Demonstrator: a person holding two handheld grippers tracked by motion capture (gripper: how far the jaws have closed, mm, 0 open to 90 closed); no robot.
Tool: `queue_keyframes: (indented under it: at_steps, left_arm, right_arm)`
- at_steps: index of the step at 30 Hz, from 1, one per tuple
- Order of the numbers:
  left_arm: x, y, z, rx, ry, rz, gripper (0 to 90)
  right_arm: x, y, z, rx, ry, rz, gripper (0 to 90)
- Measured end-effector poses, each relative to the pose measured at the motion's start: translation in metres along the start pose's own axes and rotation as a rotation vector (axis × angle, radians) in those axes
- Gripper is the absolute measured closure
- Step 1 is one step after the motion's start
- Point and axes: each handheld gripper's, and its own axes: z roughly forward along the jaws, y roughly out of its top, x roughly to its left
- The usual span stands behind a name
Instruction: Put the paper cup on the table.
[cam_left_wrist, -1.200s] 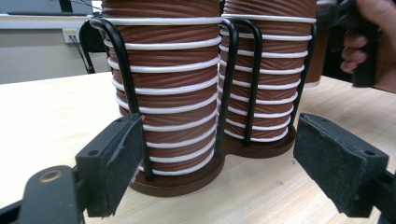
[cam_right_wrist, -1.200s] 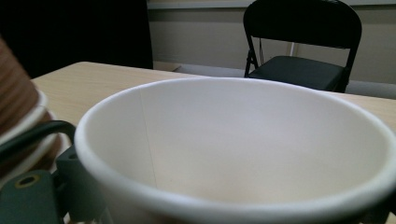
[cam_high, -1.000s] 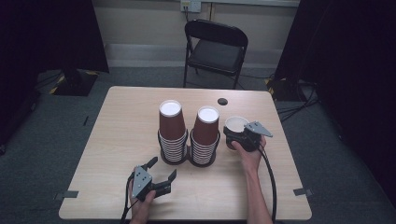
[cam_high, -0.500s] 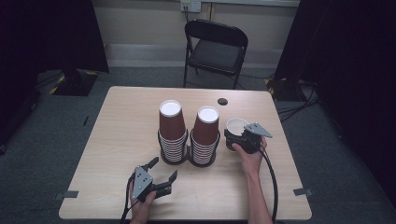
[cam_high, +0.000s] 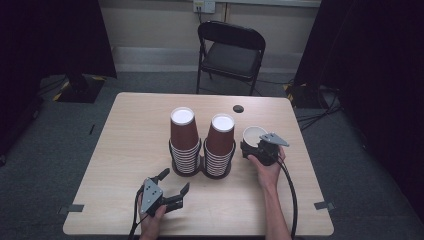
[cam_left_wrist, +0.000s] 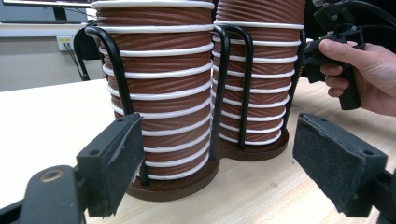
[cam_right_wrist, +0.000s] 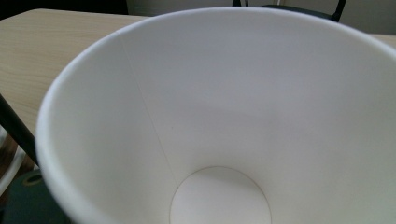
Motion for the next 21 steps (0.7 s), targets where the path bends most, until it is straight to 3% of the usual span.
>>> queue_keyframes:
  at_steps: [8,11,17,21]
  left_arm:
    - [-0.0009,0.0005,0.0009,0.011,-0.003,0.014,16.6]
    - [-0.0003,0.0007,0.0011,0.016,-0.006,0.011,16.6]
    - [-0.0006,0.0006,0.0012,0.014,0.001,0.011,16.5]
    - [-0.0011,0.0008,0.0019,0.019,0.006,0.009,16.5]
  right_arm:
    - [-0.0005,-0.0005,-0.0008,0.035,0.016,0.022,11.4]
    - [-0.0013,-0.0034,0.0013,0.073,0.021,0.019,12.5]
    - [-0.0014,-0.0075,0.0031,0.122,-0.012,0.004,12.9]
    - [-0.0019,-0.0093,0.0026,0.137,-0.004,0.012,13.1]
